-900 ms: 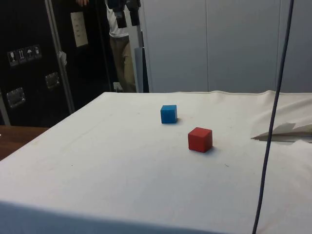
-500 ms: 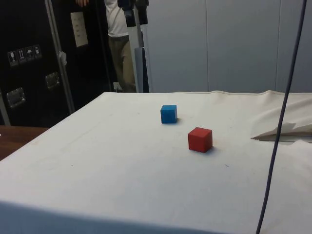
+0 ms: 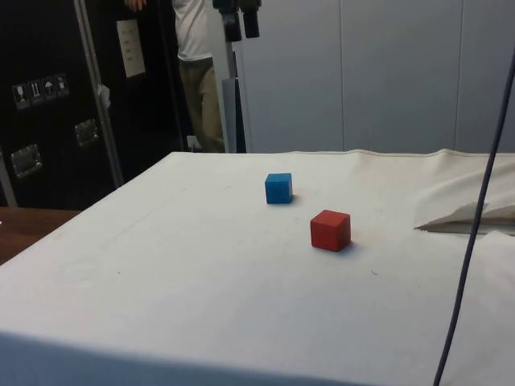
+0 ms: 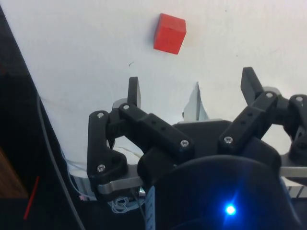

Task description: Stack the two cubes.

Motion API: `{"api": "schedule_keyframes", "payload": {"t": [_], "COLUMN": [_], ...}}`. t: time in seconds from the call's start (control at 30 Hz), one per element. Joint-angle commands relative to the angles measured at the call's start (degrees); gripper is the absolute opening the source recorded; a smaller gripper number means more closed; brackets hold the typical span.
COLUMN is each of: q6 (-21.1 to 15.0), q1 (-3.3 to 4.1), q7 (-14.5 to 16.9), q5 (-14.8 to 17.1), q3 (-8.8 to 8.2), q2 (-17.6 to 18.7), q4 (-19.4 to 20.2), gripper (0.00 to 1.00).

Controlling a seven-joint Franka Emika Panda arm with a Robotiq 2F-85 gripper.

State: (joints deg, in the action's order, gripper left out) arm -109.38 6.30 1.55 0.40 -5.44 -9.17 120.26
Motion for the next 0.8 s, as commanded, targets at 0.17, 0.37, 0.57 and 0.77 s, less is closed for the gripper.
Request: {"api": "schedule_keyframes", "payload": {"t": [0.17,0.37,0.57,0.77], "q6": [-1.4,-1.8,-2.2,-2.8], "q1": [0.0,-0.06,-0.11,-0.17], "q7": [-1.7,-3.3,-5.2,-6.7], "q5": [-0.2,-0.3,-0.4,-0.5], "q3": [0.17,0.29,0.34,0.34], "q2": [-2.1,-3.0,-3.7,-4.0], "q4": [2.5,3.8,5.0,6.0], "gripper": [1.0,1.0,1.0,1.0]}}
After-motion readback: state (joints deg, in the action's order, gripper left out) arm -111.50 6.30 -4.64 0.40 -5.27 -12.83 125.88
